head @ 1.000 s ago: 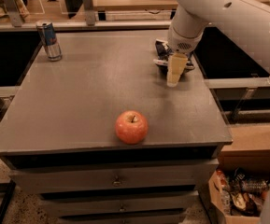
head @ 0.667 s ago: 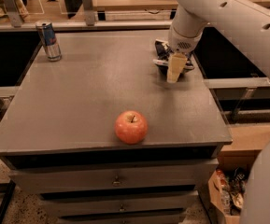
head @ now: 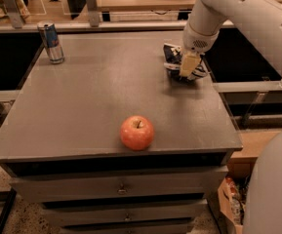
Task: Move blue chip bag near apple
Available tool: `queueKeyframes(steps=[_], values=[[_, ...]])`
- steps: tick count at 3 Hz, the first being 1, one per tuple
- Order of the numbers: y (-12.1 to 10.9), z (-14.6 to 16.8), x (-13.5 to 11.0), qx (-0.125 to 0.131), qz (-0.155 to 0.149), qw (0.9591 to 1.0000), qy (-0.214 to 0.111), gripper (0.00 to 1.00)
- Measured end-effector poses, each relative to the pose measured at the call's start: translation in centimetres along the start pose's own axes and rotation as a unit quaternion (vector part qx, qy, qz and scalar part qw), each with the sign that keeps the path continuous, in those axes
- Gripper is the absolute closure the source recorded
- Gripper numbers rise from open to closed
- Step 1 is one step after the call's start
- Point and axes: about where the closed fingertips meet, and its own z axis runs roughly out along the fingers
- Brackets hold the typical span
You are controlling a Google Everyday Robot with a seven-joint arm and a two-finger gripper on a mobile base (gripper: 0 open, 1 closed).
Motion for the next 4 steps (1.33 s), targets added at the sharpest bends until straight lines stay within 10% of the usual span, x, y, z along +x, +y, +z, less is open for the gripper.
queueKeyframes(steps=[2,4], values=[[2.1,-4.0,1.2,-0.029,0.008,0.9958,-0.087,1.00],[8.2,-11.8,0.7,-0.028,-0.027,0.9821,-0.185,1.00]])
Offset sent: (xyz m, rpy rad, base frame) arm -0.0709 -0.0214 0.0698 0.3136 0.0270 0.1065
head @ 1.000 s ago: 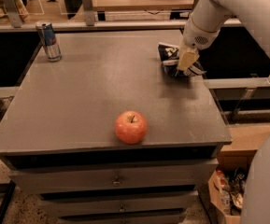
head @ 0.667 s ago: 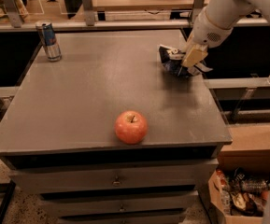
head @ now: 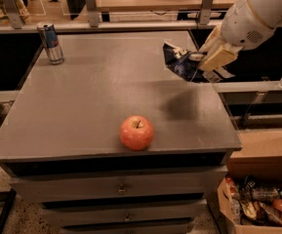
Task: Move blue chip bag near apple
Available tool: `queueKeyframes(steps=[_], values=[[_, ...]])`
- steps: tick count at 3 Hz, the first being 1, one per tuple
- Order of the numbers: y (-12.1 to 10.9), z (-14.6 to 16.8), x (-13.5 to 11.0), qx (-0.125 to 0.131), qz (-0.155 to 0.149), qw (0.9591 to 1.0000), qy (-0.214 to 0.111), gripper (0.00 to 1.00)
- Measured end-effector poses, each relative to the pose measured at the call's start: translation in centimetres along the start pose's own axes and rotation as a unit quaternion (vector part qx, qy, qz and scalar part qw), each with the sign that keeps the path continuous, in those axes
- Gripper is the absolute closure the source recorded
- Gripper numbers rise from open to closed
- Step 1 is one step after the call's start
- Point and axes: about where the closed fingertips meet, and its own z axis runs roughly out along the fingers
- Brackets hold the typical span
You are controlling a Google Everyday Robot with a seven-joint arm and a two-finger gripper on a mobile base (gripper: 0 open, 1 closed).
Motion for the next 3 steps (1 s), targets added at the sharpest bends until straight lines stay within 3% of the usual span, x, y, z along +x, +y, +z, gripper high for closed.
queueKeyframes(steps=[1,3], values=[[3.5,-1.9,-2.0,-0.004,-0.030,0.9991,-0.029,1.00],[8.9,-2.2,-5.8,-0.036,-0.081,0.9935,-0.072,0.59]])
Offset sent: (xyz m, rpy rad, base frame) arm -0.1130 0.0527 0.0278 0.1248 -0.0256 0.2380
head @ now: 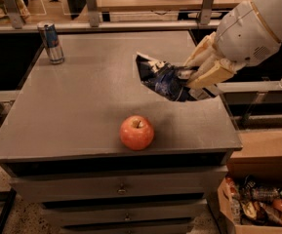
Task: Move blue chip bag near apple
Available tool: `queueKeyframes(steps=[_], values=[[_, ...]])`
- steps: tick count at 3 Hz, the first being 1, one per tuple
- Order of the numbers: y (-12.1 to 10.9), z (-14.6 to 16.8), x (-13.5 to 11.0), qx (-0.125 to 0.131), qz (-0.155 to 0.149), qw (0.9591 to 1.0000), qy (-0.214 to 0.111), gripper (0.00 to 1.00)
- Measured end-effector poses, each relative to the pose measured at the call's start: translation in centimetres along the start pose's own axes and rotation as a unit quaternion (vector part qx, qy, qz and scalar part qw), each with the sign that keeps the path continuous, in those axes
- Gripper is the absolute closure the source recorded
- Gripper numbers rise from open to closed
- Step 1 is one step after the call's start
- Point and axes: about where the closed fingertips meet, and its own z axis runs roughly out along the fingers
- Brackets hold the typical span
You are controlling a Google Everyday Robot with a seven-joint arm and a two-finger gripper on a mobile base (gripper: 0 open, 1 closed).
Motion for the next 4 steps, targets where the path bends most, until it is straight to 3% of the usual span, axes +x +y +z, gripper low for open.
queueKeyframes(steps=[2,3,4], values=[[1.4,2.4,-1.5,-0.030,-0.006,0.9995,0.000,0.12],[0.7,4.2,-2.1,-0.045,0.004,0.9990,0.004,0.00],[0.7,4.2,-2.1,-0.045,0.004,0.9990,0.004,0.00]])
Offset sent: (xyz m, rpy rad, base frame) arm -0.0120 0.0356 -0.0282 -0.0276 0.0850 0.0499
